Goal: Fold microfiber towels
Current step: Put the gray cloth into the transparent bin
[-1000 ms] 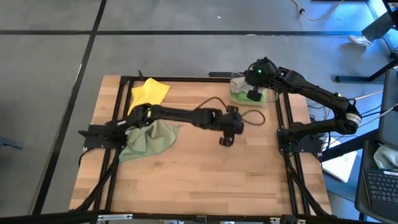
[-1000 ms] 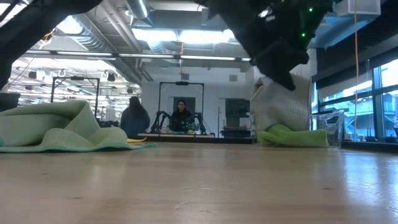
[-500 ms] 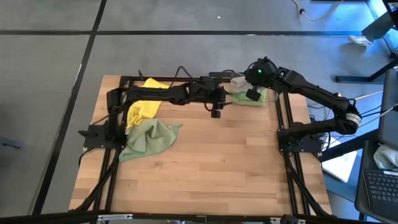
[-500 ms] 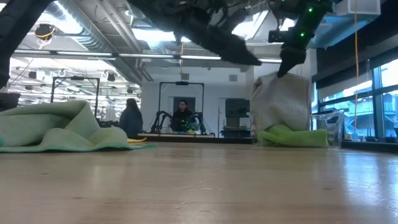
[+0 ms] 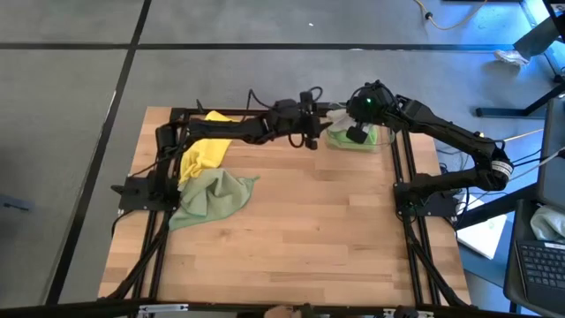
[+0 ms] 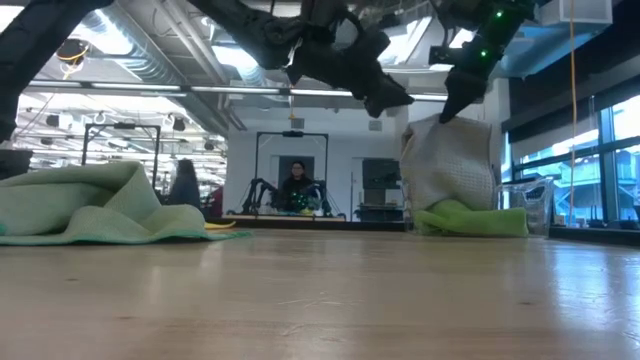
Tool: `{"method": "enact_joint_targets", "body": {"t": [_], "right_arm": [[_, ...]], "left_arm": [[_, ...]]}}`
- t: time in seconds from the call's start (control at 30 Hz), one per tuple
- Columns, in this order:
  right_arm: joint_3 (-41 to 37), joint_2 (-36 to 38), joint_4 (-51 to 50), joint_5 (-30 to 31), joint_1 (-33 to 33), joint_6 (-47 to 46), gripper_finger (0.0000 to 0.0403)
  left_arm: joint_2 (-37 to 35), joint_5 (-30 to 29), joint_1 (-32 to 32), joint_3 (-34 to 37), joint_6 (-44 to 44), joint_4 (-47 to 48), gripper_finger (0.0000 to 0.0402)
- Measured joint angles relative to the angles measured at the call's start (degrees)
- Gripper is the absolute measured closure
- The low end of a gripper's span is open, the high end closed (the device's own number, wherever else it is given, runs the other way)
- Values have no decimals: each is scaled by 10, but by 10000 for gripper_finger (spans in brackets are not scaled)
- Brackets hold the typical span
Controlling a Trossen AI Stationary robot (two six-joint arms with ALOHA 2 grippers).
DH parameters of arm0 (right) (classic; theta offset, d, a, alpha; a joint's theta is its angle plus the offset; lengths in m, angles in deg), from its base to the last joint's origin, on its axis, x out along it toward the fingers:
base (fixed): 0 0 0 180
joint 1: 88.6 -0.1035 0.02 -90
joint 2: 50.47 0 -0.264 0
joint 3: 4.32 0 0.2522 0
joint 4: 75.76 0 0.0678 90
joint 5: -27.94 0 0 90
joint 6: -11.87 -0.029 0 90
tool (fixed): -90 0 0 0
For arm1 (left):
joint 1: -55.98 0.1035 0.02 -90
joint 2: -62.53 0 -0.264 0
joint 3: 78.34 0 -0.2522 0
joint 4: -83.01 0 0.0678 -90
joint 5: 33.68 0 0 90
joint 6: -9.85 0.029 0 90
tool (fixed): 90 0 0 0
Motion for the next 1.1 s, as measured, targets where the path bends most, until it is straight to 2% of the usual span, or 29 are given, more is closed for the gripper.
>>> {"method": "enact_joint_targets", "body": {"t": [0.23,0.43,0.9,1.1], "right_arm": [[0,0,9,-38,0,-15,389],[0,0,11,-42,-4,-20,389],[0,0,22,-44,-22,-5,387],[0,0,25,-56,-23,-7,385]], "left_arm": [[0,77,45,0,-35,-5,194],[0,99,47,0,-70,-23,194],[30,32,40,0,-79,-59,194],[31,37,51,0,-109,-73,194]]}}
